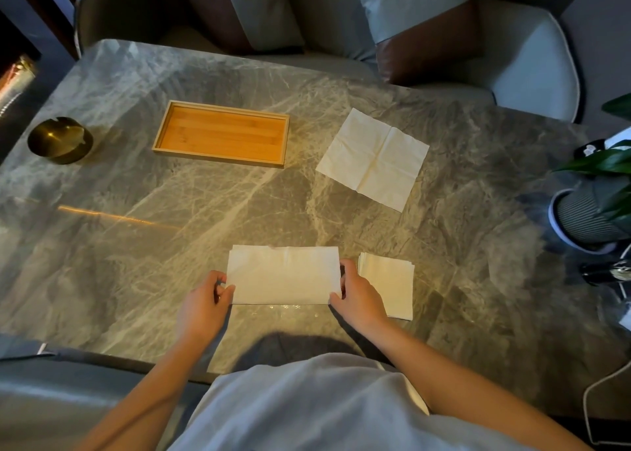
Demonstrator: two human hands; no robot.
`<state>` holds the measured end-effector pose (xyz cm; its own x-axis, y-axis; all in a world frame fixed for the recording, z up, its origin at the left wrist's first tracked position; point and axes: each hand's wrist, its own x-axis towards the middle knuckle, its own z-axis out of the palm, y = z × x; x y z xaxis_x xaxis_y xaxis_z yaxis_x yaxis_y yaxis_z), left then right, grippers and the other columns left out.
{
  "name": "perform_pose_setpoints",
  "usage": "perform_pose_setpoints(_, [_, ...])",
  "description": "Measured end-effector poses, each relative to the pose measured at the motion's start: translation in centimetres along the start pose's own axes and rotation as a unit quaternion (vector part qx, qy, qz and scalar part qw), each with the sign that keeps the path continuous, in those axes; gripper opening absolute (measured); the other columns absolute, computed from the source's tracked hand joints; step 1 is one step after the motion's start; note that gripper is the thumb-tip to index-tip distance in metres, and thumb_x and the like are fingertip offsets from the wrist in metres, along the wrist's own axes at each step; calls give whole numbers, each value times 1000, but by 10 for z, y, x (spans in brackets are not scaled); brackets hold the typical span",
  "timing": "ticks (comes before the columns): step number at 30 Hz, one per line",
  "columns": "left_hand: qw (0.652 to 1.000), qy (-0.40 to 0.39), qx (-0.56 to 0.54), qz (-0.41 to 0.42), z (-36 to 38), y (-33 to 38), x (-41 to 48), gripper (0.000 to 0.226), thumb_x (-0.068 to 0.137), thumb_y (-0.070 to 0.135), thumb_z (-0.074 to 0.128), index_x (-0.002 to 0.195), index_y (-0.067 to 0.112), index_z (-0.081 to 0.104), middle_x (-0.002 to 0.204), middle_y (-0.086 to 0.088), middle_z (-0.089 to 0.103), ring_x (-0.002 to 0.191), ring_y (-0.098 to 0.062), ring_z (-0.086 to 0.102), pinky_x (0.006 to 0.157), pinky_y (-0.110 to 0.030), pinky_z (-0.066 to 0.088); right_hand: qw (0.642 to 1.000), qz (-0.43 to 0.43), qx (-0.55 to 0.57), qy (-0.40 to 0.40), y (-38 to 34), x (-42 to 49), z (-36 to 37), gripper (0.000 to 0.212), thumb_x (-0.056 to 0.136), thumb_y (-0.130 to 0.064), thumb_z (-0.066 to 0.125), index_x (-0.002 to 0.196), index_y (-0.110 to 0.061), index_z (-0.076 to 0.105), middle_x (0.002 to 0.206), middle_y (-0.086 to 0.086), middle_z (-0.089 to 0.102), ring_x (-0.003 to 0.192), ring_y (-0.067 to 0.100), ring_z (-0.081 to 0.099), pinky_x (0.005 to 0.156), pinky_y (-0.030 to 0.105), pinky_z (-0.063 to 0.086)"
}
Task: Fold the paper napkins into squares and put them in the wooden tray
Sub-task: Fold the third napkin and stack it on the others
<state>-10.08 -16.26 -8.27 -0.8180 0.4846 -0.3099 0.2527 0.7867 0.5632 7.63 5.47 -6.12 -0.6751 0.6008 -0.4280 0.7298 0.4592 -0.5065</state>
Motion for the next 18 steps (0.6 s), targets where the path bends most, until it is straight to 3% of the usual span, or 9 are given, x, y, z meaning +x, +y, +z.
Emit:
perform_pose_setpoints(3, [1000, 0, 11, 7, -1, 1, 0, 18, 92, 33, 50, 106, 22, 52, 68, 5, 59, 60, -11, 56, 46, -27, 40, 999, -18, 2, 45, -2, -2, -2, 69, 81, -21, 68, 136, -29, 27, 123, -7, 52, 87, 15, 63, 73, 35, 55])
perform_pose_setpoints(5, [1000, -4, 19, 11, -2, 3, 1, 15, 92, 35, 51, 103, 25, 51, 68, 4, 59, 60, -11, 56, 47, -27, 41, 996, -42, -7, 72, -3, -2, -4, 67, 83, -24, 67, 136, -30, 26, 133, -9, 44, 91, 13, 61, 70, 32, 54])
perform_pose_setpoints(10, [1000, -1, 7, 11, -5, 6, 3, 9, 92, 30, 51, 92, 21, 52, 73, 1, 59, 64, -13, 55, 51, -29, 41, 996, -75, 1, 53, -7, 2, -2, 52, 86, -25, 63, 130, -29, 35, 131, -7, 45, 106, 13, 57, 77, 35, 55])
perform_pose_setpoints(13, [1000, -1, 0, 11, -6, 10, 2, 11, 93, 29, 50, 86, 20, 51, 74, -2, 60, 67, -18, 56, 57, -37, 47, 994, -98, 4, 54, -9, 1, 2, 46, 87, -21, 63, 127, -26, 41, 129, -5, 46, 109, 14, 54, 81, 34, 54])
perform_pose_setpoints(18, [1000, -12, 4, 6, -6, 13, 1, 13, 94, 29, 48, 89, 17, 51, 71, -5, 60, 65, -23, 58, 58, -41, 49, 984, -172, -32, 37, -13, -1, 5, 43, 89, -20, 59, 129, -20, 44, 131, -2, 48, 117, 17, 49, 89, 30, 49])
